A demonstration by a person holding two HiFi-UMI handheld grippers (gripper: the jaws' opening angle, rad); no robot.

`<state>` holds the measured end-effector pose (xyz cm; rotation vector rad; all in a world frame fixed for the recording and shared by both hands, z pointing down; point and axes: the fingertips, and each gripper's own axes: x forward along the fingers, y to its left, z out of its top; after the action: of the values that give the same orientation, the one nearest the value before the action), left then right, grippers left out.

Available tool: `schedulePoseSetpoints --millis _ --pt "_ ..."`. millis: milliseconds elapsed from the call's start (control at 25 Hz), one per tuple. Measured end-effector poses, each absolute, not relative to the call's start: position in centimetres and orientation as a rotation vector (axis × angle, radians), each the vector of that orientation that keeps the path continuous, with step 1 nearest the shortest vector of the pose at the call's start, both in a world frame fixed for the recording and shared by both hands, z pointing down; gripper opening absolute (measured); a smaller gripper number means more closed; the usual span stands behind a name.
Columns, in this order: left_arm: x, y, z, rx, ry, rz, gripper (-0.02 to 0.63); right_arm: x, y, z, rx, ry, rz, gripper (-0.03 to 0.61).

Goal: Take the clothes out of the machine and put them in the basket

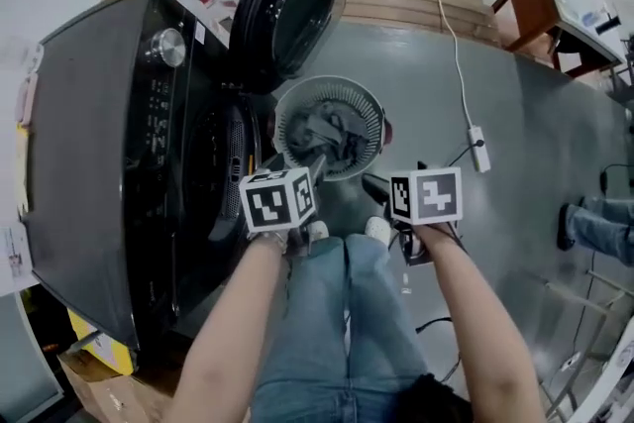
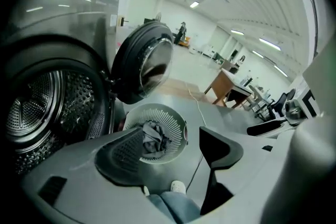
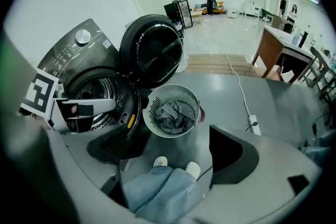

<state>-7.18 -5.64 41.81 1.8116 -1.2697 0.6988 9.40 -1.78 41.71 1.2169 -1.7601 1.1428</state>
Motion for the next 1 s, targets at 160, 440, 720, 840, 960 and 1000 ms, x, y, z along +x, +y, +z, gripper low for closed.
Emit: schedulePoseSetpoints --millis 160,440,720,840,960,1000 --pt "-7.8 -4.2 37.1 1.825 -1.305 0.711 0.325 10.0 -0.2 37.3 1.22 -1.77 1.125 0.485" --pt "-8.5 -2.7 29.4 1.923 -1.342 0.746 0.322 9.3 1.3 30.2 1.216 -1.824 1.08 0.485" --pt "-9.9 -1.7 25.0 2.012 -1.342 0.779 0.322 6.6 2.2 25.2 1.27 -1.854 1.1 0.485" --pt "-10.5 -2.2 23.2 2.067 -1.347 0.767 0.322 4.5 1.9 24.6 1.277 -1.887 1.082 0.485" --pt "-10.7 -2.4 21.6 2.125 -1.344 0.763 0.322 3.9 2.4 24.2 1.284 -1.886 1.055 0.485" --pt "-10.8 -2.4 21.3 2.144 -1.346 0.763 0.322 3.6 2.7 24.0 1.295 -1.9 1.067 0.485"
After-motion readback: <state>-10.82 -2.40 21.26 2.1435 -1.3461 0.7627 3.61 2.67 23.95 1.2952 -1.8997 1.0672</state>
